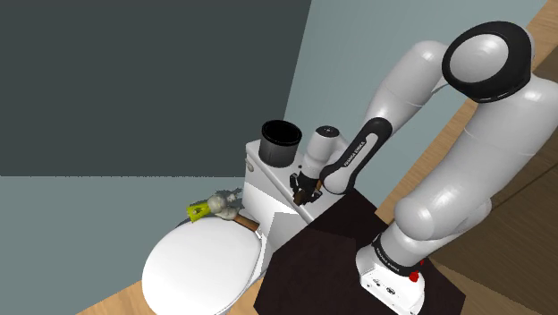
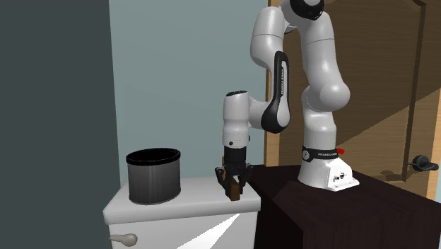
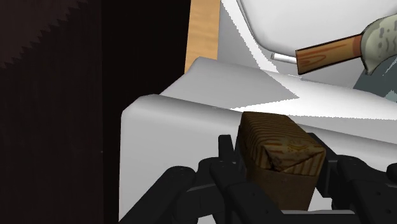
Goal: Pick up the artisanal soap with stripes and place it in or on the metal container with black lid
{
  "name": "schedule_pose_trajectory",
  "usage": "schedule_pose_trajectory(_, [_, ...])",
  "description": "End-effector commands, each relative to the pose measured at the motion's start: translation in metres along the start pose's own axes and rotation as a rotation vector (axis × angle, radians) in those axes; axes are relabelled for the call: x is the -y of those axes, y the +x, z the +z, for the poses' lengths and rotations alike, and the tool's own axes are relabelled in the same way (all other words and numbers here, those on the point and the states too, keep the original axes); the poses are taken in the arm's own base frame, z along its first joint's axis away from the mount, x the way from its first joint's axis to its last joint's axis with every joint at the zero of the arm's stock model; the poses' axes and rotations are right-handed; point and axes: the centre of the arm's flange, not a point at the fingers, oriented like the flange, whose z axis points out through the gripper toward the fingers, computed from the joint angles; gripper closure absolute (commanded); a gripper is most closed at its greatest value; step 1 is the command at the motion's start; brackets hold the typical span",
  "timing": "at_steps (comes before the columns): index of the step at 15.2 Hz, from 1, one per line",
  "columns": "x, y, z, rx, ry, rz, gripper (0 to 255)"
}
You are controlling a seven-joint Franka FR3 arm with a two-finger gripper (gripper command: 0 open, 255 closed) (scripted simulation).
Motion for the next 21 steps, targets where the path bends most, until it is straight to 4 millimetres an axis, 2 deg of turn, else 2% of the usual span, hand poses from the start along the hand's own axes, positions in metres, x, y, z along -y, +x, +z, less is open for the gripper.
schedule_pose_trajectory(1, [0.0,0.0,0.0,0.0,0.0,0.0,255])
schedule_pose_trajectory(21, [0.001,0.002,-0.106,0.0,0.0,0.0,255])
